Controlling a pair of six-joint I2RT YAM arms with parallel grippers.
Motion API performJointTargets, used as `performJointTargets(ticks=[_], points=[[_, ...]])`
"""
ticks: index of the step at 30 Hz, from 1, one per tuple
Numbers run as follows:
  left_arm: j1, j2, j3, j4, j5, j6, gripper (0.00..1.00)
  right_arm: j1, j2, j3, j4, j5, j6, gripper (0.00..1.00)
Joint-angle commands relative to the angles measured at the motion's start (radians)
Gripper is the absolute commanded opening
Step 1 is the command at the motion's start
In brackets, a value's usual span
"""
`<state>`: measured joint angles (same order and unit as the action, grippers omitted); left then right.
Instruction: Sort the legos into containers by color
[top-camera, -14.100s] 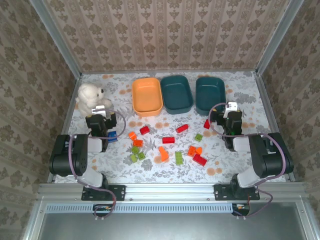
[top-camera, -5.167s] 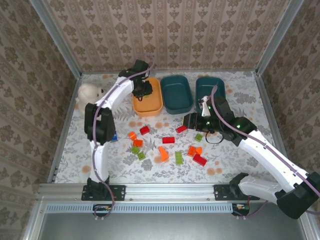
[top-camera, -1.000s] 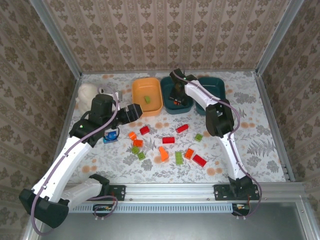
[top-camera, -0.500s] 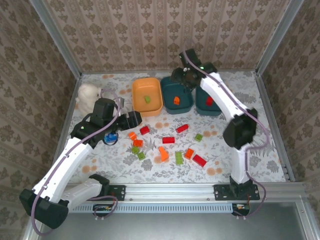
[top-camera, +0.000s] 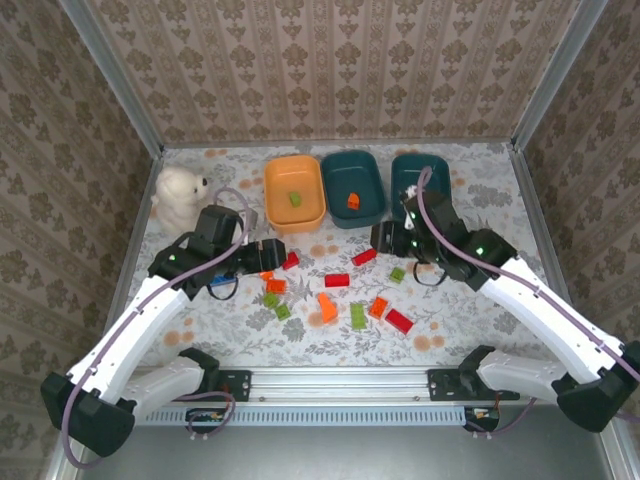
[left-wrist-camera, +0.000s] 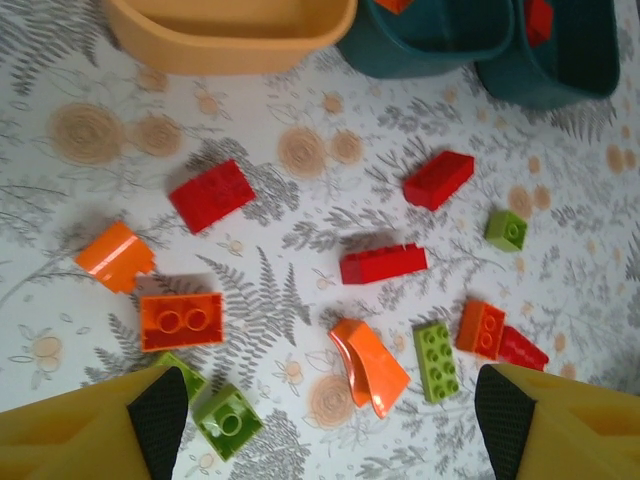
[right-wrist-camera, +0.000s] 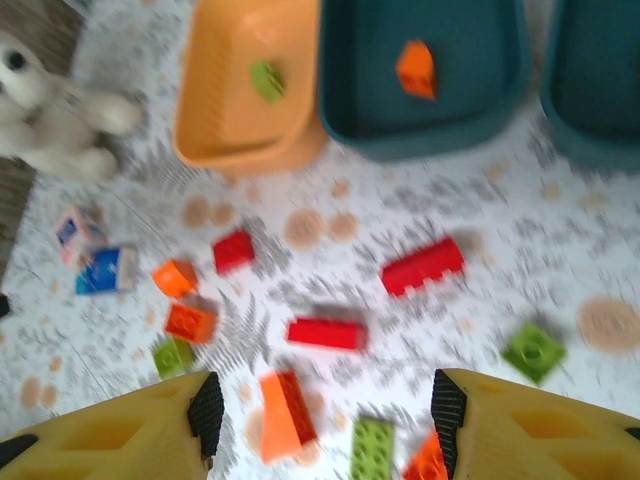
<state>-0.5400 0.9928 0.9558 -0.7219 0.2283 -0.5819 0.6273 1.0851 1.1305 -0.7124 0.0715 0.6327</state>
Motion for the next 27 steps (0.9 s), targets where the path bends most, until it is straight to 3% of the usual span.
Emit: performJointTargets(ticks=[1,10,17,22,27], points=[[-0.055,0.033,-0.002,0.01,-0.005,0.026,0.79,0.007,-0.059,-0.057,-0.075,0.04,0.068,0.6],[-0.11,0.08,-0.017,0.026,-0.083,-0.022,0.77,0.016,0.014,-0.022,-0.114,-0.006,0.038,0.59],[-0.106,0.047,-0.033,-0.023,-0.149,-0.085,0.77,0.144,0.185,0.066,-0.067,-0.022,-0.027,0.66],[-0.083,-0.043,-0.056,-0.115,-0.264,-0.173,0.77,0.238,0.454,0.228,-0.03,-0.064,-0.092,0.78],[-0.069,-0.159,-0.065,-0.254,-0.385,-0.276,0.76,0.263,0.772,0.476,-0.086,-0.094,-0.121,0.85]])
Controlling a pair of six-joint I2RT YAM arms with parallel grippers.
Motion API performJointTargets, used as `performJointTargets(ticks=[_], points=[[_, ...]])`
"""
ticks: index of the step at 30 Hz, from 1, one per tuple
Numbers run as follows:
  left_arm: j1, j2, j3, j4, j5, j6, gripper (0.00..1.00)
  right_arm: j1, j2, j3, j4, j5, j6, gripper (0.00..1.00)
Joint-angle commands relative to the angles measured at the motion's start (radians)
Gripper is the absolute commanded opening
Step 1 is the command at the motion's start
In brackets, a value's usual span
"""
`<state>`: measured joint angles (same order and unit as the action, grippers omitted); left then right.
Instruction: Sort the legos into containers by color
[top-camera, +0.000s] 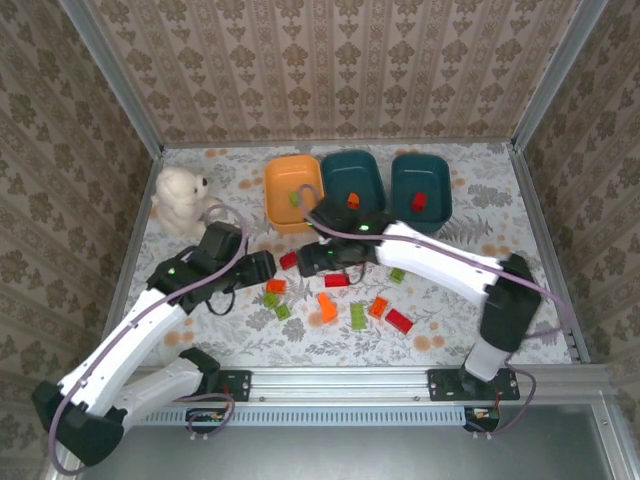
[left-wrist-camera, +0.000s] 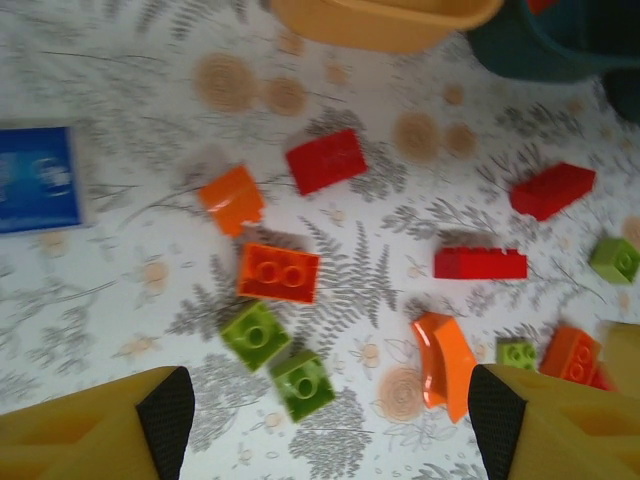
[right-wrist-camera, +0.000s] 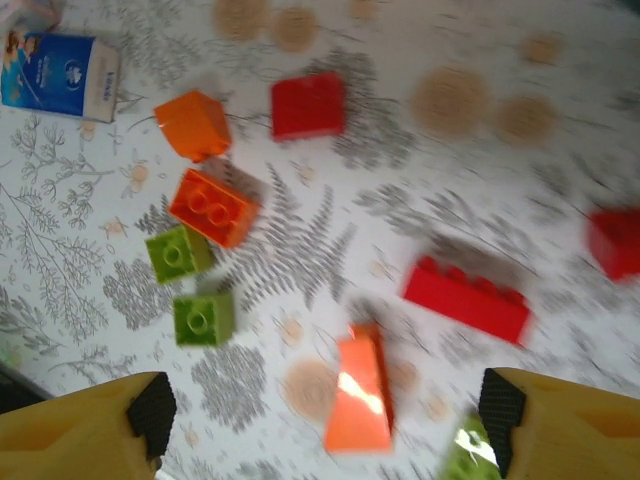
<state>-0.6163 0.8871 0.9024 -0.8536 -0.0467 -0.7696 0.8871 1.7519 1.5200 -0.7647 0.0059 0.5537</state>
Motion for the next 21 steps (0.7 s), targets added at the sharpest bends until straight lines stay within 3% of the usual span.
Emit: performJointTargets(ticks=[1,6,9,14,21], points=[[0.007,-0.079,-0.013,-0.147,-0.127,-0.099,0.76,0.004,0.163,0.142,-0.053,-0.022,-0.048,0.87],[0.012,-0.192,-0.022,-0.214,-0.161,-0.128,0.75,0.004,0.35,0.312,-0.103,0.037,-0.079,0.89],[0.012,-0.23,-0.012,-0.252,-0.172,-0.138,0.75,-0.014,0.428,0.417,-0.16,0.036,-0.02,0.76],[0.014,-0.258,0.009,-0.291,-0.191,-0.136,0.74,-0.015,0.47,0.497,-0.215,0.033,0.313,0.66],[0.013,-0.267,0.019,-0.282,-0.182,-0.121,0.74,-0.008,0.498,0.461,-0.128,0.053,0.73,0.65]])
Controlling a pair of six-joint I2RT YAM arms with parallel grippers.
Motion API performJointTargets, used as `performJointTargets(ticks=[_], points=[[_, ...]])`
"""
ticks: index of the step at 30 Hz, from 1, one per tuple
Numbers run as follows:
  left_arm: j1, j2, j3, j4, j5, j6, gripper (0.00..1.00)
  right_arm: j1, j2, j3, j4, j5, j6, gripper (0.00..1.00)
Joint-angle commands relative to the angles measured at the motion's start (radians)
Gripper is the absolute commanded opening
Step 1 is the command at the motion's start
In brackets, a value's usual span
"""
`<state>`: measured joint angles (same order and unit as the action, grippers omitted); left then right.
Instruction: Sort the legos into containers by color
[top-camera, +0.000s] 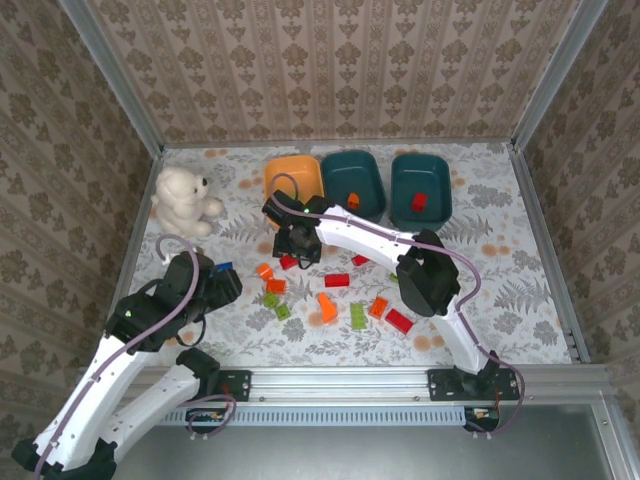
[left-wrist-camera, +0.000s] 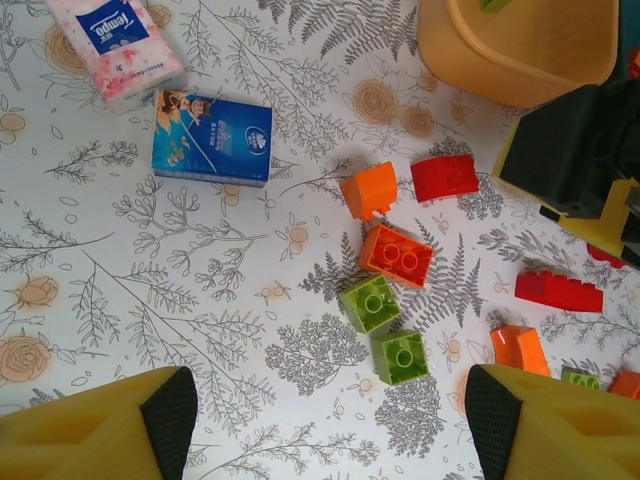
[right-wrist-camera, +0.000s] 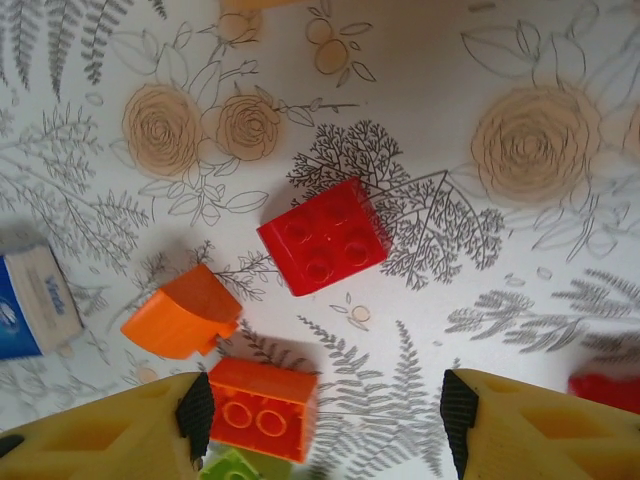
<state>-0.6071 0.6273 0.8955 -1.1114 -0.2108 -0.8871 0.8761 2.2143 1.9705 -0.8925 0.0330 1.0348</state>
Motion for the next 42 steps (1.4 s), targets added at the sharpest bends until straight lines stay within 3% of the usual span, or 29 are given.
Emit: performJointTargets(ticks=[1,8,19,29,42], points=[[0.004,-0.009,0.029,-0.024,-0.017,-0.002,0.74,0.002,0.046,0.029,-0.005,0.033,0.288,0.65],[0.004,-0.028,0.042,-0.038,-0.01,0.013,0.74,-0.012,0.136,0.113,-0.026,0.045,0.477,0.68],[0.004,-0.056,0.049,-0.059,-0.006,0.02,0.74,-0.017,0.246,0.231,-0.093,0.077,0.58,0.68],[0.006,-0.053,0.047,-0.051,-0.008,0.032,0.74,-0.01,0.28,0.248,-0.158,0.057,0.636,0.62],[0.006,-0.037,0.039,-0.024,0.002,0.04,0.74,-0.001,0.287,0.255,-0.105,0.002,0.678,0.53]])
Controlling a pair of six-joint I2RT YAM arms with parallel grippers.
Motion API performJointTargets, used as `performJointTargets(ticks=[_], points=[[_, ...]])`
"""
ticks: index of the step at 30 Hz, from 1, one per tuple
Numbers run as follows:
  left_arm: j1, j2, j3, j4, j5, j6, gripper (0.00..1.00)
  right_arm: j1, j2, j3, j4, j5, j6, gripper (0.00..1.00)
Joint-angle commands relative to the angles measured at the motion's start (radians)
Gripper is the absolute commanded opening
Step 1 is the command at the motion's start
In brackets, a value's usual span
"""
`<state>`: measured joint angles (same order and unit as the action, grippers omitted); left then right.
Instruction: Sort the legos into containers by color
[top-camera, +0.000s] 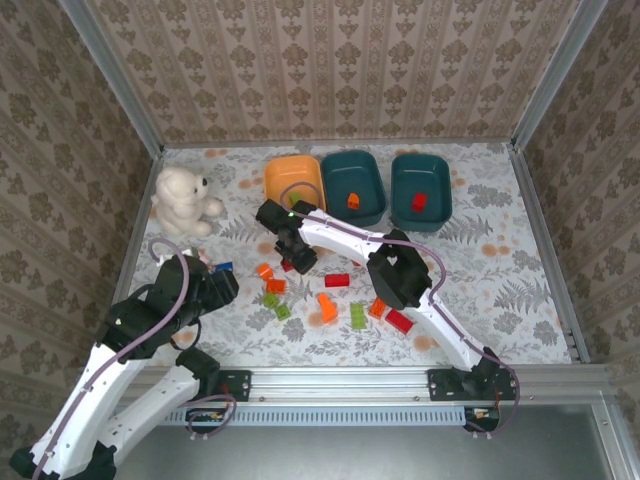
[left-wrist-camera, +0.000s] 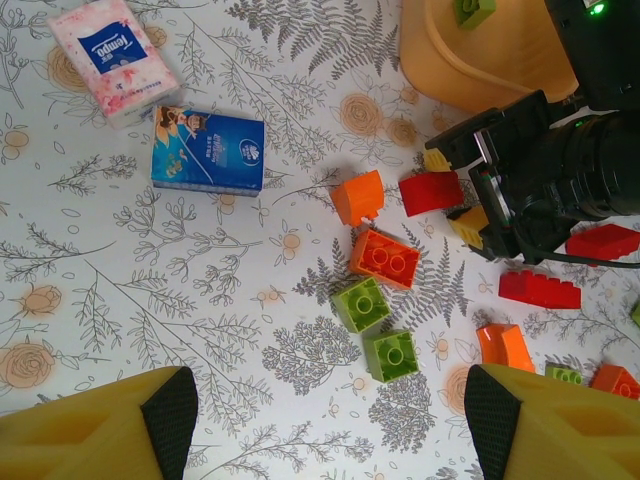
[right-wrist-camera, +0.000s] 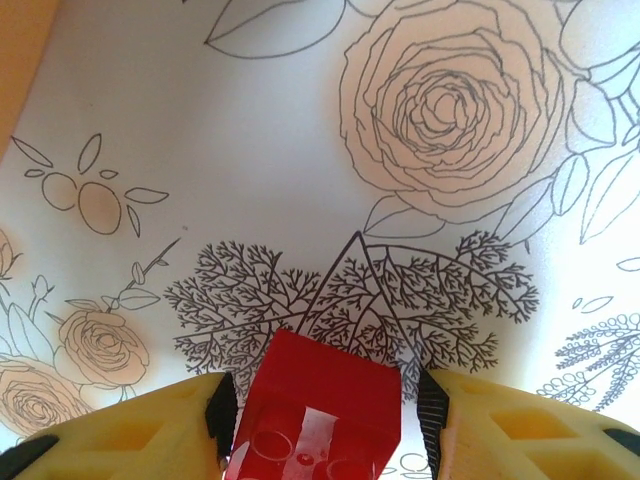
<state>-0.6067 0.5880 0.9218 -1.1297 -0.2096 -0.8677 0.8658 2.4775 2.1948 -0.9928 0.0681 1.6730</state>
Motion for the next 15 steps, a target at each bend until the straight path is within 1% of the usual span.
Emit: performJointTargets(ticks=[1,5,6,8,9,13,15], points=[[0.005,0.005,0.013,-0.004,0.002,0.021,0.74,0.009,0.027,0.036,-0.008,-0.037,0.043,0.53],[0.005,0.01,0.011,-0.002,0.005,0.027,0.74,0.009,0.03,0.037,-0.02,-0.044,0.047,0.52],[0.005,0.01,0.009,-0.001,0.007,0.027,0.74,0.009,0.031,0.035,-0.018,-0.043,0.044,0.47],[0.005,0.011,0.004,0.002,0.01,0.026,0.74,0.008,0.029,0.033,-0.022,-0.042,0.041,0.33],[0.005,0.01,0.001,0.004,0.011,0.027,0.74,0.006,0.026,0.033,-0.024,-0.041,0.037,0.29],[0.007,0.011,-0.012,0.018,0.024,0.036,0.74,0.003,-0.015,0.032,-0.03,0.004,-0.015,0.23],[0.007,0.009,-0.02,0.043,0.046,0.052,0.74,-0.004,-0.057,0.03,-0.04,0.027,-0.062,0.22]])
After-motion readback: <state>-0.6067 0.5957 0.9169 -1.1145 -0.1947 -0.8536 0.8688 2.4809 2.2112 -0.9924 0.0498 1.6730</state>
